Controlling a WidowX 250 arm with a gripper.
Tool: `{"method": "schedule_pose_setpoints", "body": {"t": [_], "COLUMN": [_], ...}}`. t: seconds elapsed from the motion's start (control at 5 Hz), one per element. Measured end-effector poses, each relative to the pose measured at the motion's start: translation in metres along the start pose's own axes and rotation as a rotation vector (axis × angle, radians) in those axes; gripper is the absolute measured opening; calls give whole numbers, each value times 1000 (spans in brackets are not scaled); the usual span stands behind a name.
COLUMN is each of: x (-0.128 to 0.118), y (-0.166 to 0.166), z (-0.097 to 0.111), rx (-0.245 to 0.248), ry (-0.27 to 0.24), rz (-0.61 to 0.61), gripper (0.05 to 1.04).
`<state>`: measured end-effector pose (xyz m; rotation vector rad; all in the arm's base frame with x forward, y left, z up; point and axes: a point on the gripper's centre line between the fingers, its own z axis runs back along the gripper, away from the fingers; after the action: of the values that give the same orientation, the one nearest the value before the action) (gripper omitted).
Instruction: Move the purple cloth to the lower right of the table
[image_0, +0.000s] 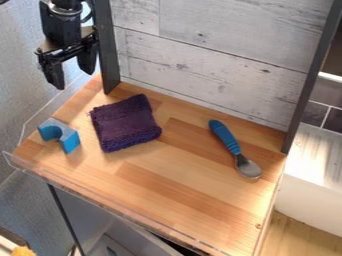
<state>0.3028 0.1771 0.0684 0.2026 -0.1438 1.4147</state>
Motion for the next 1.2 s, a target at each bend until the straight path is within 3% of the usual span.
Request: {"method": "schedule_pose_setpoints", "body": {"t": [0.2, 0.4, 0.6, 0.8, 1.0, 1.2], "x": [-4, -16, -25, -39, -49, -56], "y": [1, -10, -26, -42, -57, -66], "z": [-10, -25, -37, -44, -55, -83], "rx": [27, 36, 23, -24, -53, -56], "ry": [18, 5, -3, -2, 24, 44], "rz": [-2, -40, -55, -71, -70, -50], "gripper": [1001, 1001, 1001, 1001, 1001, 1001]}}
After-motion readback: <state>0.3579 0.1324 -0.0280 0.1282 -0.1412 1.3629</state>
